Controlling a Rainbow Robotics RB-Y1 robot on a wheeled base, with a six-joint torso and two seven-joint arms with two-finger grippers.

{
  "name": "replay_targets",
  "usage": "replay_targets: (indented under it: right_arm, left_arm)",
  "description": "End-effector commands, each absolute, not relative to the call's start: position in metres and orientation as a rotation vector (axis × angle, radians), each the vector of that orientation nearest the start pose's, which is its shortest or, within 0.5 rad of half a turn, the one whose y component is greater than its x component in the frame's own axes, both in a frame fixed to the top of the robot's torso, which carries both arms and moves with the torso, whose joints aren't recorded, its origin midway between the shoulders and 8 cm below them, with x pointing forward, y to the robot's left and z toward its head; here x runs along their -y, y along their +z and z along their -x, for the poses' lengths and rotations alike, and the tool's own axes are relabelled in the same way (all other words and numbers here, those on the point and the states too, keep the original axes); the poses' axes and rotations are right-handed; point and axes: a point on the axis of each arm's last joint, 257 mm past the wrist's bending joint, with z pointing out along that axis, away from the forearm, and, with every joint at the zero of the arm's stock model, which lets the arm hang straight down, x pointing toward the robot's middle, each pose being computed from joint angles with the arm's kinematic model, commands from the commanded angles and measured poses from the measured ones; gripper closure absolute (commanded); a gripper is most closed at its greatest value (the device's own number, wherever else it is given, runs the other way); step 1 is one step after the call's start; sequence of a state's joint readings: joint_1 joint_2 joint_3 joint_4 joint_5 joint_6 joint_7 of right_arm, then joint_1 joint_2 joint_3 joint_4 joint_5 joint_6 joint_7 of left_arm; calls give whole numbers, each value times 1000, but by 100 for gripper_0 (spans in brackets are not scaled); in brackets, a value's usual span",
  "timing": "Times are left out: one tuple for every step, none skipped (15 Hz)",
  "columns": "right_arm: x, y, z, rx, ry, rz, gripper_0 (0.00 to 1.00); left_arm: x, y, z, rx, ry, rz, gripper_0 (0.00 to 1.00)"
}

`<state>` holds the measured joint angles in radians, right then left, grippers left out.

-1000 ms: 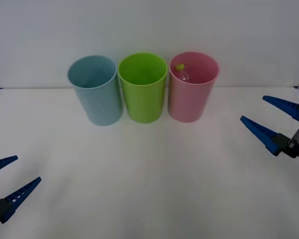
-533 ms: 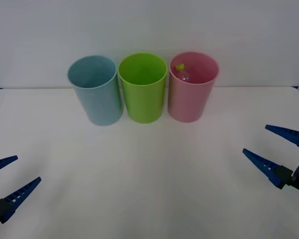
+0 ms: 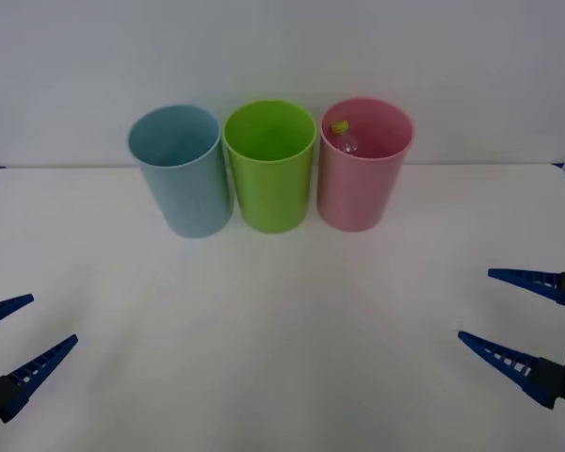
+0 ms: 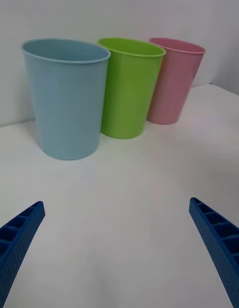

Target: Grasp the object on the table and drop it into the matching bin: aluminum can to the light blue bin, PET bottle to the pink bin.

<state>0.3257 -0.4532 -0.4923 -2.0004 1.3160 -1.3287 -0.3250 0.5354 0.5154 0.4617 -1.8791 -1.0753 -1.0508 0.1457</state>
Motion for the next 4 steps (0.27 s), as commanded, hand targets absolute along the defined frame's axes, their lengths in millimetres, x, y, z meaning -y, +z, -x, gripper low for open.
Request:
replay_targets:
  right_arm:
    - [249, -167, -324, -1646, 609, 868, 0]
    - [249, -167, -324, -1646, 609, 868, 0]
    - [249, -167, -324, -1646, 609, 868, 0]
    - [249, -167, -324, -1646, 609, 868, 0]
  left_arm:
    - [-325, -192, -318, -1675, -498, -526, 0]
    - [-325, -192, -318, -1675, -498, -526, 0]
    - [-325, -192, -318, -1675, -498, -526, 0]
    - [-325, -192, -318, -1675, -498, -526, 0]
